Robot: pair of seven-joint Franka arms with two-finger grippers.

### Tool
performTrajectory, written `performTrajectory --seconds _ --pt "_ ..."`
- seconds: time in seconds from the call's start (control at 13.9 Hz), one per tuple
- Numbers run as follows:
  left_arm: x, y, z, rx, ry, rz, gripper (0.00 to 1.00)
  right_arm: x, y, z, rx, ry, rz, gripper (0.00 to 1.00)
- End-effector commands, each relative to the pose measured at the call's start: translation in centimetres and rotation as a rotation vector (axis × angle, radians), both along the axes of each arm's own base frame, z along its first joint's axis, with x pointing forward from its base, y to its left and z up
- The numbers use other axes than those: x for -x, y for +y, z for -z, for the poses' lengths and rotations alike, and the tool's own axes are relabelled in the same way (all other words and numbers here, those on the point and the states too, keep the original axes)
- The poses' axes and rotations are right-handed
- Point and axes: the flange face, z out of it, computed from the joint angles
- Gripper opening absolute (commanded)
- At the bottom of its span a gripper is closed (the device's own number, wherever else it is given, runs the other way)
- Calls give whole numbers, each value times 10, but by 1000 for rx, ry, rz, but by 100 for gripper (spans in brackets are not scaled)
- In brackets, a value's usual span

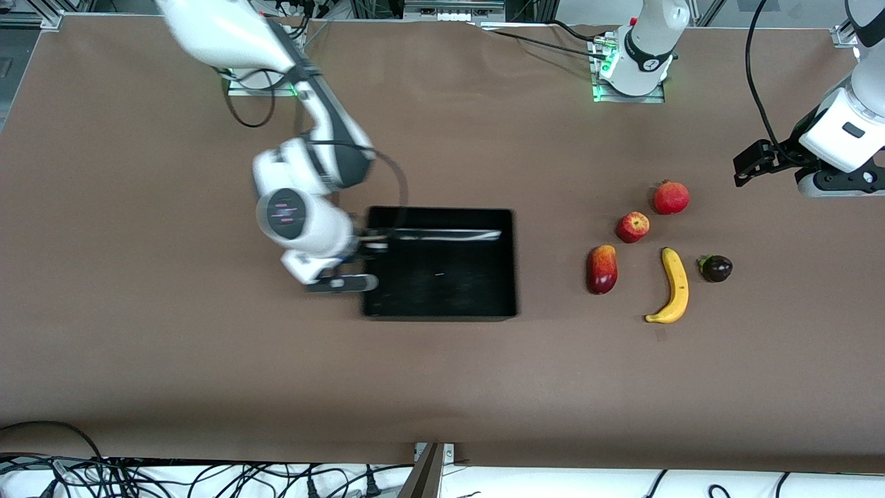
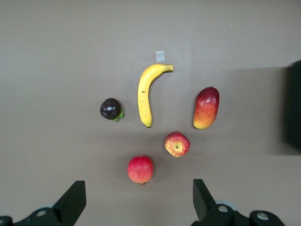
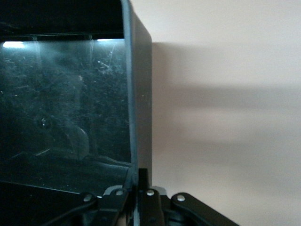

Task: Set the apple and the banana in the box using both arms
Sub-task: 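Drag the box toward the fruit with the right gripper while the left gripper reaches, then release the box with the right gripper while the left gripper grasps the apple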

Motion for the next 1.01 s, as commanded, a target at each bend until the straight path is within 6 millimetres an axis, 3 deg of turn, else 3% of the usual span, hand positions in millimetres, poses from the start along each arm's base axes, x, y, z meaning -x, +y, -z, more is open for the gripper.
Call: performTrajectory --seconds 0.0,0.14,0.22,0.36,0.57,0.79,0.86,0.93 --pt "-4 -1 -6 -17 11 5 100 -1 65 5 -98 -61 40 0" --pt "-5 -11 22 -25 125 18 100 13 94 26 -125 -103 37 0" --pt "1 -25 33 -32 193 45 100 14 98 32 -130 -113 40 0" --pt "0 -30 70 -40 302 51 100 20 106 43 -125 -107 35 0" --pt "-13 -46 146 -50 423 81 100 27 118 54 -125 -111 33 0" --pt "-13 -59 212 -39 346 118 100 29 122 59 -128 -119 29 0" --pt "-6 -67 237 -36 314 143 100 28 122 57 -130 -122 28 47" --pt "2 -66 261 -30 275 150 100 26 119 55 -131 -125 28 86"
